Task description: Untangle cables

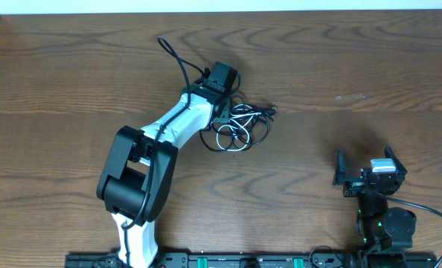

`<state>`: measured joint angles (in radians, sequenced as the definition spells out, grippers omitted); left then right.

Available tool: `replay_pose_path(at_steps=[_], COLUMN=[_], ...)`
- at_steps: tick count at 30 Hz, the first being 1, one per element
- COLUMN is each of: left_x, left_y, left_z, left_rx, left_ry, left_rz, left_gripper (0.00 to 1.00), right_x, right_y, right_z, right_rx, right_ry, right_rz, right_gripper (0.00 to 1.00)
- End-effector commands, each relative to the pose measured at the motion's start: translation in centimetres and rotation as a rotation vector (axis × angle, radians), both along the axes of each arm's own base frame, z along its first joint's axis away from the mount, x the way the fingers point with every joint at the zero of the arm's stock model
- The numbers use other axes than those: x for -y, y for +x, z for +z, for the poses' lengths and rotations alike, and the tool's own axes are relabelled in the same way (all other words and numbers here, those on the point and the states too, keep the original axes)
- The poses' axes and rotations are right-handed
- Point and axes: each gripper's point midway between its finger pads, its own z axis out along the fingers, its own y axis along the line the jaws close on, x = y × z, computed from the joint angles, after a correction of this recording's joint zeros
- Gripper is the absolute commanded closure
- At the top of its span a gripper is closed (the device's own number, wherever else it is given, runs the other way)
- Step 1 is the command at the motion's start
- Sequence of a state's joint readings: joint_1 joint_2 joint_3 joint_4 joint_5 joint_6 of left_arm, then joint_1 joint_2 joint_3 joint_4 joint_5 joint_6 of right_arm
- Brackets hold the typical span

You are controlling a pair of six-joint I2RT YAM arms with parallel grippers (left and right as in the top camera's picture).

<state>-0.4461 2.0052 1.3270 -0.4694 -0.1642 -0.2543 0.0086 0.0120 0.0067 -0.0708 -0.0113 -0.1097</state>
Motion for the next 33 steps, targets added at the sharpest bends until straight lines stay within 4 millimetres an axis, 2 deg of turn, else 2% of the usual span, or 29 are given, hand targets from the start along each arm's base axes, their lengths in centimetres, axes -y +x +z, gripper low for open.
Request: replay_pose_path(at_steps=[1, 8, 10, 13, 14, 18, 21, 23, 26, 33], left_x=[-0.7, -0.9, -1.0, -1.2, -1.2, -1.2, -1.5, -1.6, -1.5, -2.1], left_y=[-0.5, -1.0, -1.2, -1.5, -1.5, -1.6, -2.1, -2.4, -2.3, -3.4], left_z=[-1.5, -2.8, -3.0, -3.2, -3.2, -3.2, -2.5, -1.0, 2.5, 14.2], left_rx=[-0.013, -0.004, -0.009, -0.017, -0.017, -0.023, -0.038, -0.033, 0.021, 0.241], left_ry=[0.016, 0.010, 0.013, 0.017, 0.018, 0.021, 0.027, 0.020, -0.007, -0.160], left_rz=[0.018, 0.020, 0.020, 0.020, 0.020, 0.020, 0.021, 0.035, 0.035, 0.112], left_gripper=[0.45, 0.46, 0.59, 0.87, 0.92, 0.92, 0.92, 0.92, 0.92, 0.92], right_x=[0.3, 0.3, 0.3, 0.3, 0.3, 0.3, 0.3, 0.3, 0.3, 0.3], right_y=[0.0, 0.0, 0.0, 0.0, 0.0, 0.0, 0.0, 0.0, 0.0, 0.0], right_z=[0.0, 0.0, 0.0, 0.0, 0.0, 0.0, 0.0, 0.0, 0.0, 0.0], right_rx=[0.000, 0.000, 0.000, 0.000, 0.000, 0.000, 0.000, 0.000, 0.000, 0.000], right_ry=[0.012, 0.012, 0.012, 0.012, 0.012, 0.012, 0.012, 0.012, 0.012, 0.012], right_rz=[-0.011, -0.011, -0.011, -0.011, -0.011, -0.011, -0.011, -0.011, -0.011, -0.011], right_gripper=[0.01, 0.01, 0.01, 0.01, 0.01, 0.01, 0.01, 0.01, 0.01, 0.01])
